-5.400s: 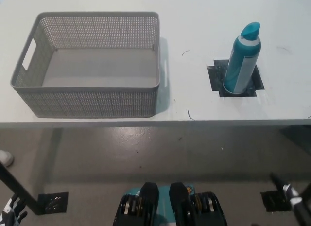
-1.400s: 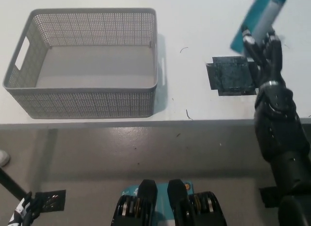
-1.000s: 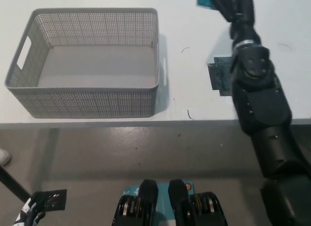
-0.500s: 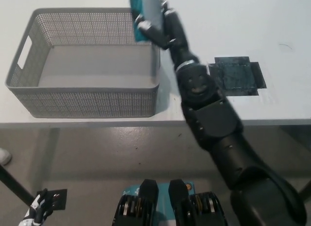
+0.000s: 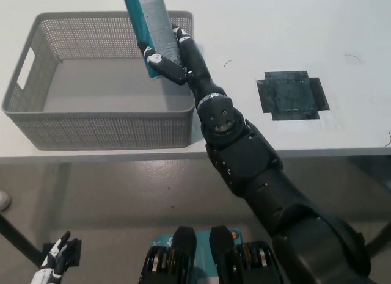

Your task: Use the right hand to pick up an air purifying spray and put it inside a container

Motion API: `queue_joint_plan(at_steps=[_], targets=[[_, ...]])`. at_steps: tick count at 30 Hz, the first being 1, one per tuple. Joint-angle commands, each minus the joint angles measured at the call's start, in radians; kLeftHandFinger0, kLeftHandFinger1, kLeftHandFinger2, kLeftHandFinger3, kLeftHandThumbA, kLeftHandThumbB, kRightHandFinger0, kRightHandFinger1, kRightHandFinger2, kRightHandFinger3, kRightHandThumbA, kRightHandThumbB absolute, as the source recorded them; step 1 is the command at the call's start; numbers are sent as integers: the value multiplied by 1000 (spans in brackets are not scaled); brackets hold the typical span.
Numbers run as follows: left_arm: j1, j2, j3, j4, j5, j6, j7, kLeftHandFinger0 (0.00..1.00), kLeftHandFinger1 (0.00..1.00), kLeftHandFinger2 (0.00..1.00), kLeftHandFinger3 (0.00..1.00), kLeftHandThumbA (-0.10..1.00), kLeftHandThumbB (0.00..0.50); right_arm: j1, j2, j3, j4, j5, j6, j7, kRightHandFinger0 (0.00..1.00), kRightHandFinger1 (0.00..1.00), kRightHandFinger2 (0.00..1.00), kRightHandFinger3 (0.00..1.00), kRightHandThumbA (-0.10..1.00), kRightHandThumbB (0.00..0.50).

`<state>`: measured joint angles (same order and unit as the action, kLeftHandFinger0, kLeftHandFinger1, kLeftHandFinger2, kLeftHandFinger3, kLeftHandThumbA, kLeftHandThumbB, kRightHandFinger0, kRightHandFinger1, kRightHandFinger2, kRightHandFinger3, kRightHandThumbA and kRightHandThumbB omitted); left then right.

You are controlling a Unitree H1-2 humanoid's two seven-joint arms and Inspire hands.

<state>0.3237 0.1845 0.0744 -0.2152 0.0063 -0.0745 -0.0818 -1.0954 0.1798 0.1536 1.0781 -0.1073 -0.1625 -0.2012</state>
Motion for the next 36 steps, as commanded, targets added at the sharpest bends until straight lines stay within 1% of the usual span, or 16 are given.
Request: queue_joint_plan(at_steps=[1,3,7,8,10,12,16,18,20,23,26,27,30,33,34,36], targets=[[8,20,1,-34,1,-1,-12,1000,1000,1000,1000,971,351,-39,19,32,-25,-4,-16,139,1000,1000,1000,1000,486,500],[7,19,1,-27,9,-11,-7,1000,1000,1000,1000,974,340,-38,4,51,-48,-16,0,169,1000,1000,1000,1000,604,500],[8,21,5,-27,12,-5,-4,1000,1000,1000,1000,962,325,-40,-16,67,-103,-9,25,218,1000,1000,1000,1000,682,500],[10,24,6,-28,6,-3,-7,1000,1000,1000,1000,959,314,-37,-20,71,-128,-8,34,230,1000,1000,1000,1000,682,500],[10,23,8,-22,-2,-7,-9,1000,1000,1000,1000,944,322,-26,-37,79,-198,-6,61,258,1000,1000,1000,1000,715,500],[14,22,11,-25,-3,4,-6,1000,1000,1000,1000,946,352,-3,-56,86,-302,-6,117,278,1000,1000,1000,1000,722,500],[32,23,11,-26,6,-6,-4,1000,1000,1000,1000,942,303,66,-100,76,-527,21,230,327,1000,1000,1000,1000,675,500],[35,21,13,-25,-9,2,-7,1000,1000,1000,1000,926,330,112,-136,72,-672,21,282,346,1000,1000,1000,1000,692,500],[39,26,16,-12,-5,-27,-6,1000,1000,1000,1000,928,316,152,-166,64,-796,32,329,365,1000,1000,1000,1000,754,500],[38,36,28,-19,-26,-6,-13,1000,1000,1000,1000,916,334,205,-194,31,-946,80,368,375,1000,1000,1000,1000,743,500],[32,40,32,-20,-18,-2,-8,1000,1000,1000,1000,941,341,293,-253,18,-1121,69,343,374,1000,1000,1000,1000,784,500],[31,41,33,-19,-12,-4,-6,1000,1000,1000,1000,953,331,333,-274,15,-1189,54,338,368,1000,1000,1000,1000,790,500],[42,44,42,-19,-18,-10,-5,1000,1000,1000,1000,1000,349,439,-309,0,-1334,47,310,356,1000,1000,1000,1000,769,500],[48,41,56,-9,-30,-45,3,1000,1000,1000,1000,1000,341,563,-343,-22,-1465,57,292,346,1000,1000,1000,1000,792,489],[44,44,59,-7,-28,-47,5,1000,1000,1000,1000,1000,345,583,-352,-23,-1485,55,282,344,1000,1000,1000,1000,813,487],[49,40,66,0,-37,-62,7,1000,1000,1000,1000,1000,349,679,-383,-35,-1556,25,265,335,1000,1000,1000,1000,910,470]])
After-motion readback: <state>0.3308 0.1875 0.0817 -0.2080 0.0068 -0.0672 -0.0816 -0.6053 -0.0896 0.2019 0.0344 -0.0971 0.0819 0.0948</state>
